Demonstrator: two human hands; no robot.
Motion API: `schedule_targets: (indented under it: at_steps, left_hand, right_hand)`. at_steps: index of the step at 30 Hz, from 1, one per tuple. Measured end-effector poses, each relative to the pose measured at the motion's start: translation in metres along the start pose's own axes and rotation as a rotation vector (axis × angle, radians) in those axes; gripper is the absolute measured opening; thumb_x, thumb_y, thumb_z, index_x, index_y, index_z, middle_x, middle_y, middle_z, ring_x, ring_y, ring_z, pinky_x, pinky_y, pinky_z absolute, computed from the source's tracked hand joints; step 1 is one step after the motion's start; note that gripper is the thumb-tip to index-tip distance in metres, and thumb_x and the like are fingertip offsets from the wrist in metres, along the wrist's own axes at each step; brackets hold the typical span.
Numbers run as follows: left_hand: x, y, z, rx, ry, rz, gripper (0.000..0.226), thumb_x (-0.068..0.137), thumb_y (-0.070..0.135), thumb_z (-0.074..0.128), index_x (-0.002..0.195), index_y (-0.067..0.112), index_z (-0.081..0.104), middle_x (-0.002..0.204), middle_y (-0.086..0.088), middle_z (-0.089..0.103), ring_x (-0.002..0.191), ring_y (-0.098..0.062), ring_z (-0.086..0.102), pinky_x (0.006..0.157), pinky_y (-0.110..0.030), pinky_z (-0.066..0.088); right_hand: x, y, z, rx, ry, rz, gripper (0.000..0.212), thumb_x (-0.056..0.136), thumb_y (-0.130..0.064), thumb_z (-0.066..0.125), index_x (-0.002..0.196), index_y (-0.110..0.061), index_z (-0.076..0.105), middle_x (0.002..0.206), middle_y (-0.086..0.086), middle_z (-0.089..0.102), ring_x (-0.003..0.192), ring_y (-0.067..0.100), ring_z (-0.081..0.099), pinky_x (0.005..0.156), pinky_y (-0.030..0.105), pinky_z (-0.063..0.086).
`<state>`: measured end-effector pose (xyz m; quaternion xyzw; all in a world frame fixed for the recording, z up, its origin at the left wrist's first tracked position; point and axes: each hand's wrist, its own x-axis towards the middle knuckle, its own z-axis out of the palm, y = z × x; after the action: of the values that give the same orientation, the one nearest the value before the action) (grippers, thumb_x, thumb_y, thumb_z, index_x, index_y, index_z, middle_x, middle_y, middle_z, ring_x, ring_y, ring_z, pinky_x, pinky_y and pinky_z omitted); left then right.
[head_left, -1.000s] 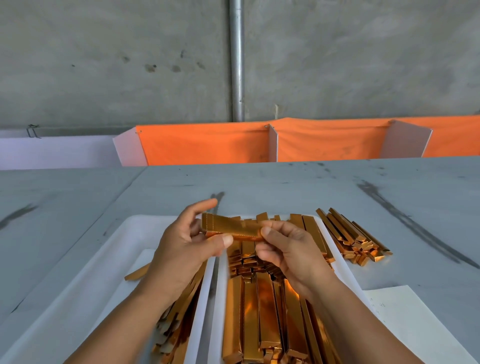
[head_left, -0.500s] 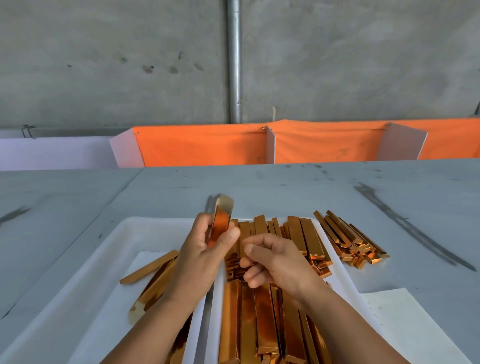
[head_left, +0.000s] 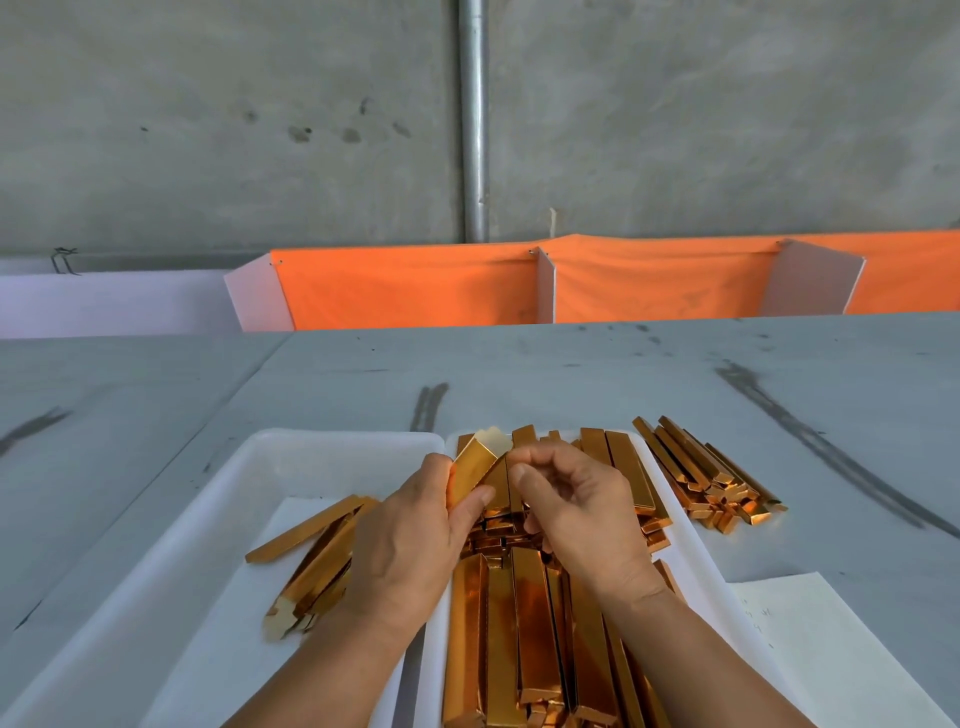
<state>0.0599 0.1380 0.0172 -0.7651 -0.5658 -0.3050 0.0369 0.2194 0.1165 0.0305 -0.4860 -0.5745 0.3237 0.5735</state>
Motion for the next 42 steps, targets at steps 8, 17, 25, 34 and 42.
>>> schedule_targets:
  at_steps: [8,17,25,34,42]
  left_hand:
    - [0.000,-0.001,0.004,0.080,0.020,0.045,0.059,0.076,0.074,0.010,0.099,0.028,0.038,0.063,0.012,0.040,0.049,-0.007,0.043,0.044,-0.014,0.021]
    - [-0.002,0.002,0.002,0.057,0.037,0.084,0.059,0.081,0.070,0.017,0.100,0.023,0.047,0.067,0.012,0.043,0.050,-0.010,0.044,0.044,-0.015,0.021]
    - [-0.003,0.006,-0.003,0.069,0.027,0.144,0.053,0.085,0.067,0.026,0.097,0.023,0.052,0.066,0.013,0.050,0.049,-0.005,0.041,0.044,-0.013,0.016]
    - [-0.004,0.005,-0.002,0.024,0.000,0.175,0.059,0.083,0.075,0.016,0.103,0.030,0.049,0.064,0.016,0.036,0.052,-0.006,0.040,0.049,-0.011,0.021]
    - [-0.005,0.004,-0.002,0.051,-0.030,0.167,0.062,0.082,0.077,0.014,0.104,0.030,0.048,0.064,0.014,0.038,0.052,-0.007,0.042,0.048,-0.011,0.022]
  right_hand:
    - [0.002,0.005,0.002,-0.020,-0.020,0.015,0.021,0.094,-0.014,0.064,0.097,-0.034,0.067,0.073,-0.019,0.068,0.056,0.000,0.061,0.056,0.014,0.050]
    - [0.004,0.002,-0.002,0.094,-0.153,0.110,0.018,0.099,-0.012,0.057,0.104,-0.022,0.071,0.055,-0.004,0.058,0.038,0.009,0.045,0.037,0.020,0.037]
    - [0.007,0.002,-0.003,0.089,-0.173,0.146,0.024,0.100,-0.026,0.056,0.086,-0.013,0.070,0.049,-0.006,0.051,0.037,0.004,0.041,0.039,0.016,0.034]
    - [0.011,0.007,-0.006,-0.076,0.010,0.052,0.011,0.093,-0.023,0.065,0.087,-0.031,0.070,0.065,-0.014,0.060,0.059,0.003,0.052,0.057,0.019,0.047]
    - [0.012,0.003,-0.007,-0.089,0.028,0.045,0.024,0.089,-0.017,0.071,0.076,-0.036,0.072,0.092,-0.008,0.059,0.071,-0.007,0.055,0.062,0.012,0.044]
